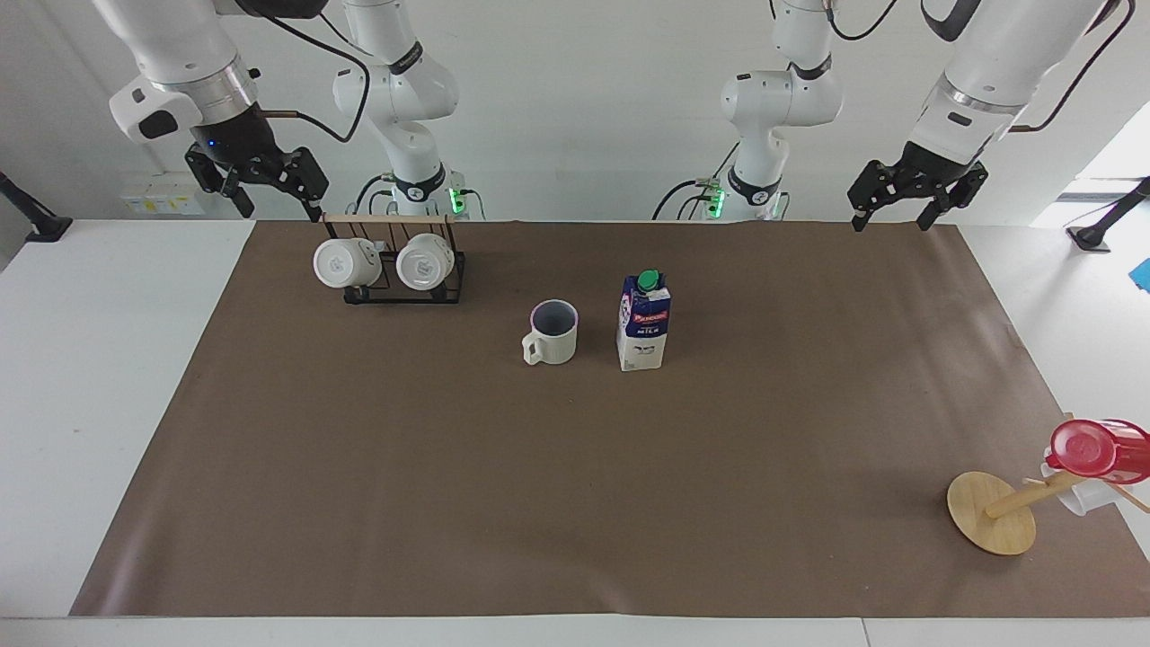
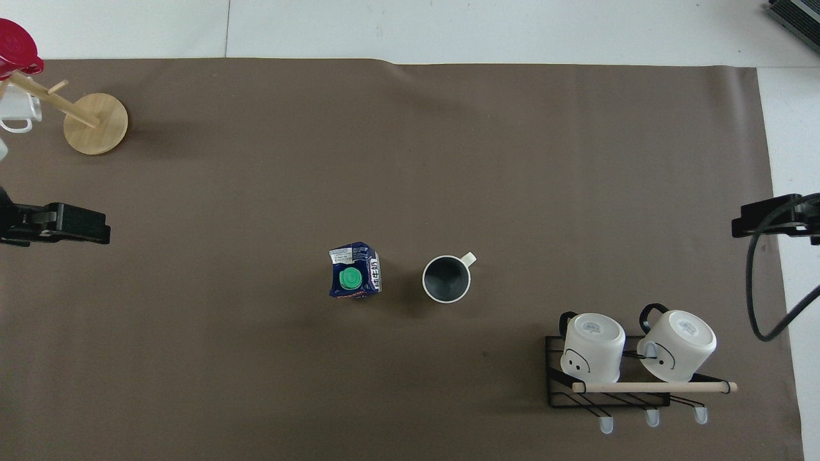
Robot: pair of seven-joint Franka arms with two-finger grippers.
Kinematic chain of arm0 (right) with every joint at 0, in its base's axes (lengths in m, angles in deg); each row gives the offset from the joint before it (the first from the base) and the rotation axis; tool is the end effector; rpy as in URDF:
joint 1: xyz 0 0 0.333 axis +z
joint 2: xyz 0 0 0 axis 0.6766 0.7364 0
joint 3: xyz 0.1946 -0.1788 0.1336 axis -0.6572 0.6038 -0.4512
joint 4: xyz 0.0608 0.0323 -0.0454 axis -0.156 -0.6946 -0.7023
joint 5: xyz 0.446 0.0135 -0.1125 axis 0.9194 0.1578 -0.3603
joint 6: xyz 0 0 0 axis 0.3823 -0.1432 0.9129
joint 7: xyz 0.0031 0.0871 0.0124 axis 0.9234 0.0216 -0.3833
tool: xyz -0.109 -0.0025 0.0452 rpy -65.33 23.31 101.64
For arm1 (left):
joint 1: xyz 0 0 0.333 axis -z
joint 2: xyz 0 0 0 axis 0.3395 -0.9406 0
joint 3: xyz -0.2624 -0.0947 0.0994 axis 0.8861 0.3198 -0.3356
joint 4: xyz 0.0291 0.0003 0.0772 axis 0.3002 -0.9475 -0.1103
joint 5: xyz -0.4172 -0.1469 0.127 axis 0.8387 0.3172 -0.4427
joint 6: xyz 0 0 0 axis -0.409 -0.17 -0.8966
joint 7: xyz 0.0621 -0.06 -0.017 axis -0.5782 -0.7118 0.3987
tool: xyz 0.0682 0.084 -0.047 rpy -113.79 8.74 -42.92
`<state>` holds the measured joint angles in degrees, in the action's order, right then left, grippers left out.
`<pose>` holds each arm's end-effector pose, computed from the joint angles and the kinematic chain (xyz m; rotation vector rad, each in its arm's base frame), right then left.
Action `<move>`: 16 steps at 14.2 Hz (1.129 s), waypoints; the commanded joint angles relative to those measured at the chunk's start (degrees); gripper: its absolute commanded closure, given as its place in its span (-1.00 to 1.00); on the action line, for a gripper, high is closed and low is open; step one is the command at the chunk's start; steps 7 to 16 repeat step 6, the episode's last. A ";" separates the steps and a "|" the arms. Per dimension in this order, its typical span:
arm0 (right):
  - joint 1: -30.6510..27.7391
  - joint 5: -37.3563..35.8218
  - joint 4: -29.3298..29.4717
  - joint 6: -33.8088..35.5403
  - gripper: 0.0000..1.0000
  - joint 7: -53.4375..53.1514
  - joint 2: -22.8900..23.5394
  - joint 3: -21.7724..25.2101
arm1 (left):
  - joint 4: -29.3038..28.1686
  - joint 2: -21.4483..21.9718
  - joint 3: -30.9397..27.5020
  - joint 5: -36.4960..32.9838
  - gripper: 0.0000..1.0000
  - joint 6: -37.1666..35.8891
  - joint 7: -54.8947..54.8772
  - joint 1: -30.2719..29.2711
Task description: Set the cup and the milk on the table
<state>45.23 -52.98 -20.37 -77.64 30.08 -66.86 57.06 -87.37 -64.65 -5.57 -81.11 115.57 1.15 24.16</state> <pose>0.5957 -0.0275 0.6248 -3.1298 0.1784 0.0241 0.5872 -0.0587 0.6132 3.1261 -0.0474 -0.0086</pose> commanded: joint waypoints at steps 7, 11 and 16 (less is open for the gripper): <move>-0.36 -0.59 -0.78 -0.48 -1.00 -0.62 -0.89 -0.06 | 1.00 -0.20 0.43 -0.66 -1.00 -1.00 -1.03 -1.51; -0.36 -0.59 -0.78 -0.48 -1.00 -0.62 -0.89 -0.06 | 1.00 -0.20 0.43 -0.66 -1.00 -1.00 -1.03 -1.51; -0.36 -0.59 -0.78 -0.48 -1.00 -0.62 -0.89 -0.06 | 1.00 -0.20 0.43 -0.66 -1.00 -1.00 -1.03 -1.51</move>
